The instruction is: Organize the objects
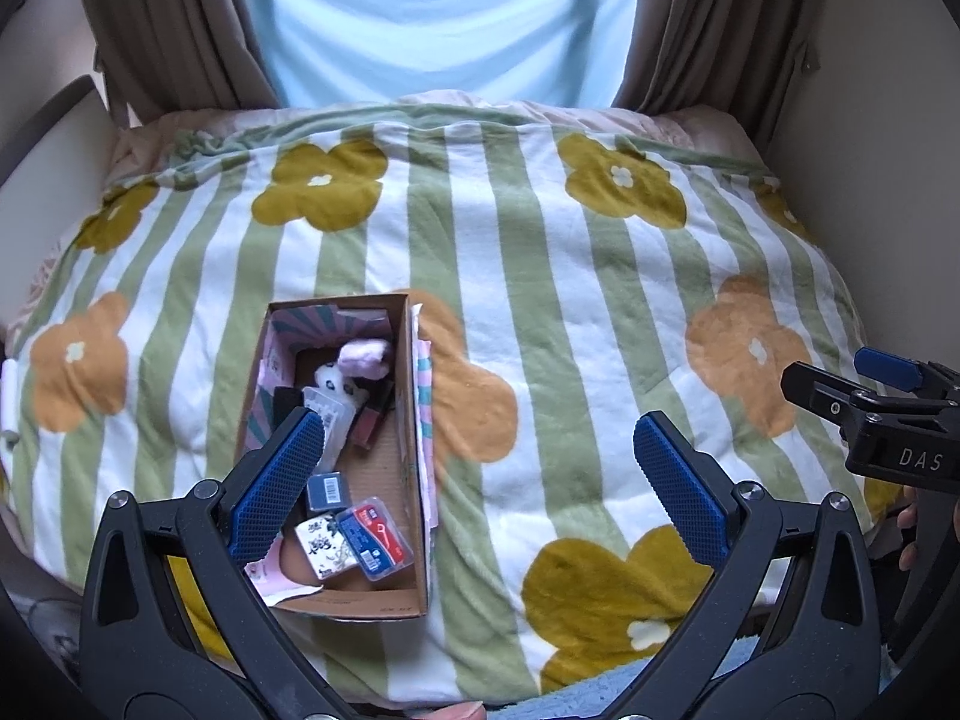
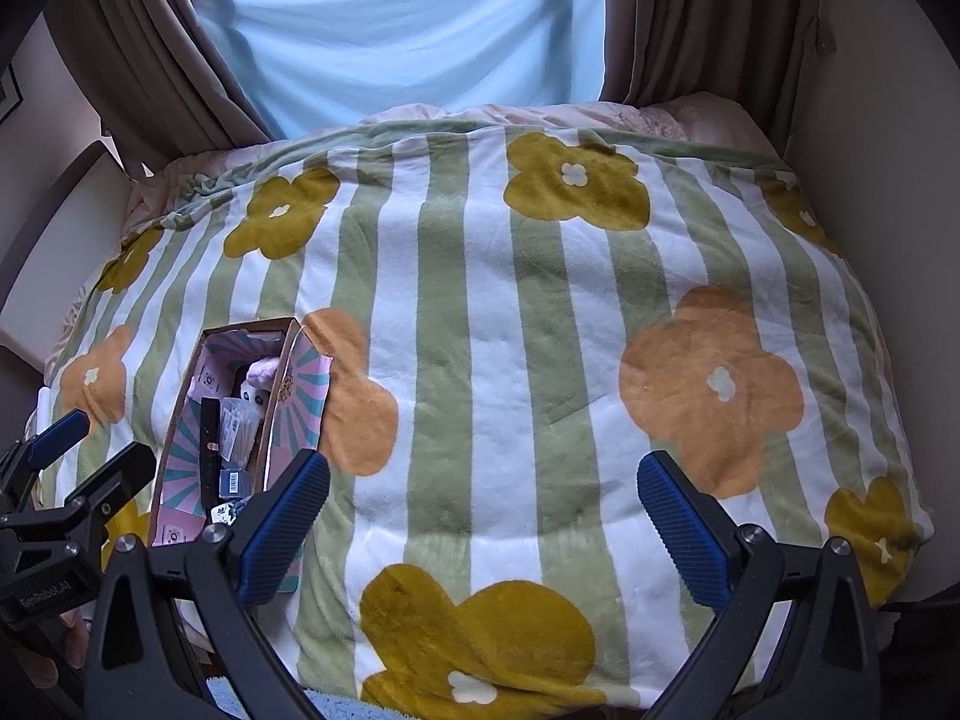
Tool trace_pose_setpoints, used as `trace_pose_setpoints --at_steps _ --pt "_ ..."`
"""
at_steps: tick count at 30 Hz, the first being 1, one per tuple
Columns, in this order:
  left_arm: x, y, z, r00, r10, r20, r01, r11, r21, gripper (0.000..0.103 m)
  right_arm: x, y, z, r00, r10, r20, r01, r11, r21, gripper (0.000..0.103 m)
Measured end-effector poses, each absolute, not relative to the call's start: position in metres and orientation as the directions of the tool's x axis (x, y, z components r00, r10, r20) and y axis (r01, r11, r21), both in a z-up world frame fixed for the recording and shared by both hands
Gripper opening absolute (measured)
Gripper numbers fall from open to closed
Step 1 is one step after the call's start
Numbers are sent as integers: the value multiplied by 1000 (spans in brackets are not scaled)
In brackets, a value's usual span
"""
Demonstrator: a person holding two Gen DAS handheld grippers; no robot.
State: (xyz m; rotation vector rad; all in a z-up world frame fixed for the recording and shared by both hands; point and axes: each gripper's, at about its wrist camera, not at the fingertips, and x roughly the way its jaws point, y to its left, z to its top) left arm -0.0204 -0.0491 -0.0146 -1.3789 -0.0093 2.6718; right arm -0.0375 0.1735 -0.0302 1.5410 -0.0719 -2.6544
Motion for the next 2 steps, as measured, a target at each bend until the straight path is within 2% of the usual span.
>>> trace_pose_setpoints --at_steps 2 --pt "-21 -48 -17 -567 111 -816 -119 -991 -53 103 -39 176 -32 -487 -84 -869 33 -996 78 102"
